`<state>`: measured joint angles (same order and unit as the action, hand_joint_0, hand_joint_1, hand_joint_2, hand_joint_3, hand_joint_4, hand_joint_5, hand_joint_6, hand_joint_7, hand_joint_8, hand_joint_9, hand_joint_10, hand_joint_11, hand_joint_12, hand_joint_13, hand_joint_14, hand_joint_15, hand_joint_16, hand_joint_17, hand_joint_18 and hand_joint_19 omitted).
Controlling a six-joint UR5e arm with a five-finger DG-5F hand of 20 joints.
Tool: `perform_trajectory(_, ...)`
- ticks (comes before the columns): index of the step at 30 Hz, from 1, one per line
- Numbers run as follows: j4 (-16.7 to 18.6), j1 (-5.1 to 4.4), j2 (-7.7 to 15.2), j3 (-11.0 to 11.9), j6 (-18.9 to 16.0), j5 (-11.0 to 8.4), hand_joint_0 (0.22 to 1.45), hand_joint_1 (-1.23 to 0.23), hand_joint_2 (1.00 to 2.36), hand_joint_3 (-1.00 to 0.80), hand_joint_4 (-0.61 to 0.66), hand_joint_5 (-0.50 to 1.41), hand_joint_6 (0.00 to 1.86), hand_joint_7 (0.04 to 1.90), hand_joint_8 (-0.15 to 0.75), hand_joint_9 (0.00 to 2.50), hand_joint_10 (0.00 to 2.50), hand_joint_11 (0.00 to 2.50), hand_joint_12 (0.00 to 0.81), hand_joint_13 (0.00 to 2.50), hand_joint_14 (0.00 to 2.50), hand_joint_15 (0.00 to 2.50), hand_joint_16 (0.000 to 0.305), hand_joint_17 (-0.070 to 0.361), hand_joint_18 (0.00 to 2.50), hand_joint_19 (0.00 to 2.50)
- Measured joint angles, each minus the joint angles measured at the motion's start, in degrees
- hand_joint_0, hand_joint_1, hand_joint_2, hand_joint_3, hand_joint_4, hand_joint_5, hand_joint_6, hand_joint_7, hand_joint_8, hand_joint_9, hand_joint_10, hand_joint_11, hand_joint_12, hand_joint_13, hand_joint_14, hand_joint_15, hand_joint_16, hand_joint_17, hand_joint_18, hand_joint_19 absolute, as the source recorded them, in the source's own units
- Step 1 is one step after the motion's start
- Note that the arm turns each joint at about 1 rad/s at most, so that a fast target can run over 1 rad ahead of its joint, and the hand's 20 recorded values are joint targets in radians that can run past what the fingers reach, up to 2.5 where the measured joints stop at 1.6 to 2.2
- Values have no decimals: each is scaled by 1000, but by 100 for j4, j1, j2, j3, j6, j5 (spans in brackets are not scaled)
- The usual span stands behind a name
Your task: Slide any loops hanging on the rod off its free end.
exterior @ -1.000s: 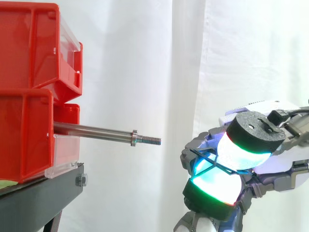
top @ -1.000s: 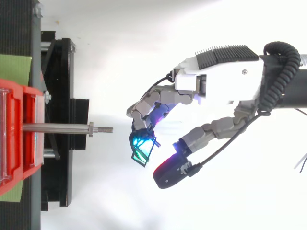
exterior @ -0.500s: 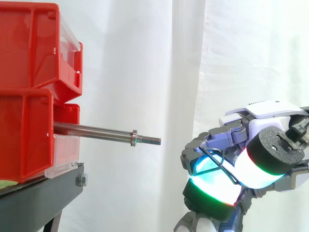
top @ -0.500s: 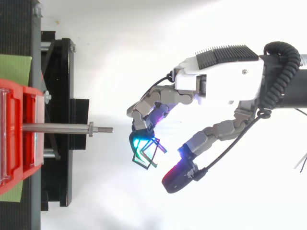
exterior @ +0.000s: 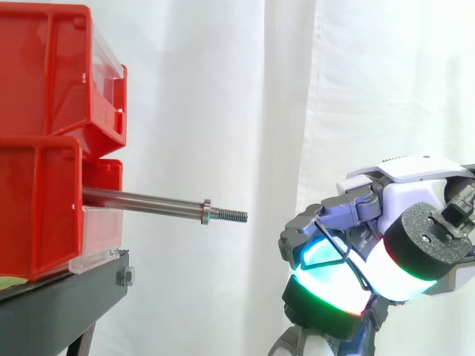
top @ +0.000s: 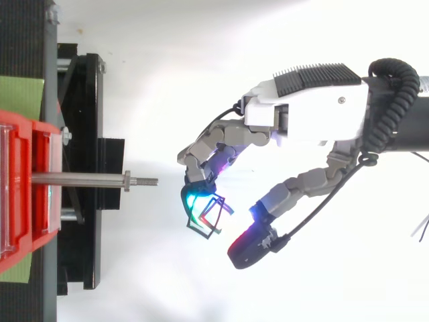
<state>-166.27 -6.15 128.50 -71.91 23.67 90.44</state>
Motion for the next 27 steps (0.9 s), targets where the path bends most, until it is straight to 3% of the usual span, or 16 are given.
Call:
perform_trajectory(6, -25, 0, 0, -1, -17, 0, 660, -805, 1000, -500, 155, -192, 864, 976, 307, 813, 8, 229, 310, 751, 0, 43, 46, 103, 847, 261)
perform_trajectory(11, -25, 0, 0, -2, -18, 5, 699, -907, 1000, -500, 140, -194, 860, 997, 301, 804, 10, 234, 311, 752, 0, 40, 46, 103, 852, 257)
perform_trajectory(27, -28, 4, 0, 0, -20, 23, 697, -943, 1000, -500, 147, -199, 860, 1000, 294, 800, 8, 240, 312, 765, 0, 49, 45, 102, 858, 257)
